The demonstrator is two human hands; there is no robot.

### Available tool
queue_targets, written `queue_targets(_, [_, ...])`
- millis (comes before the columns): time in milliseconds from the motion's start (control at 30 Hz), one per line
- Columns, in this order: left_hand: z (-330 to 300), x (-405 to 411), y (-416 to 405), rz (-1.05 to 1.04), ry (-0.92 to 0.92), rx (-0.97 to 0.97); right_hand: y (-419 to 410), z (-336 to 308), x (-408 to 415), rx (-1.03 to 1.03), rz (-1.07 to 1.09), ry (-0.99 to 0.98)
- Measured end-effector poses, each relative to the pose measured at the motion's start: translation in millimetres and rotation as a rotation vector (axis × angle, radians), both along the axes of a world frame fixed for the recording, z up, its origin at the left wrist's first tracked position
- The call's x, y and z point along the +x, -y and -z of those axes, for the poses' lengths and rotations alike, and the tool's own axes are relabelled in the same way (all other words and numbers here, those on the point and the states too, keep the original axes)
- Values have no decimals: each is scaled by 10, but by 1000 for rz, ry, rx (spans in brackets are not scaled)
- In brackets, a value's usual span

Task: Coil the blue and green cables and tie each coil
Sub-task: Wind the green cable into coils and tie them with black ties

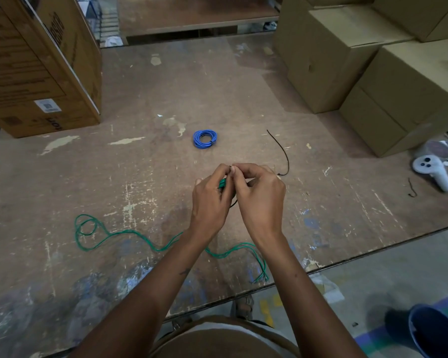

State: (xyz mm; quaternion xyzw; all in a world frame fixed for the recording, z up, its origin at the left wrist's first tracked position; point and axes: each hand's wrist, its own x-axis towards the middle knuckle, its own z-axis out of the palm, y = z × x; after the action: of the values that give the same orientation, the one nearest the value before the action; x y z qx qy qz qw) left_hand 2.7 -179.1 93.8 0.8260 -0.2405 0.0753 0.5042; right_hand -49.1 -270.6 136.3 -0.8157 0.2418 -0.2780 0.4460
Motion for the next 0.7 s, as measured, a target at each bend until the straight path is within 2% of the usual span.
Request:
queue_targets(233, [-16,55,-82,52,45,53,134,-82,105,123,-82,-190])
queue_targets(333, [-40,62,-140,93,9,7,208,-93,186,278,-190,-253])
queue_targets(567, [-77,76,-237,162,-104,-36,254,-116,308,545,-271,-185])
queue_targets(700, [-127,-13,-288,261,-168,-78,397,-235,475,561,-182,-117])
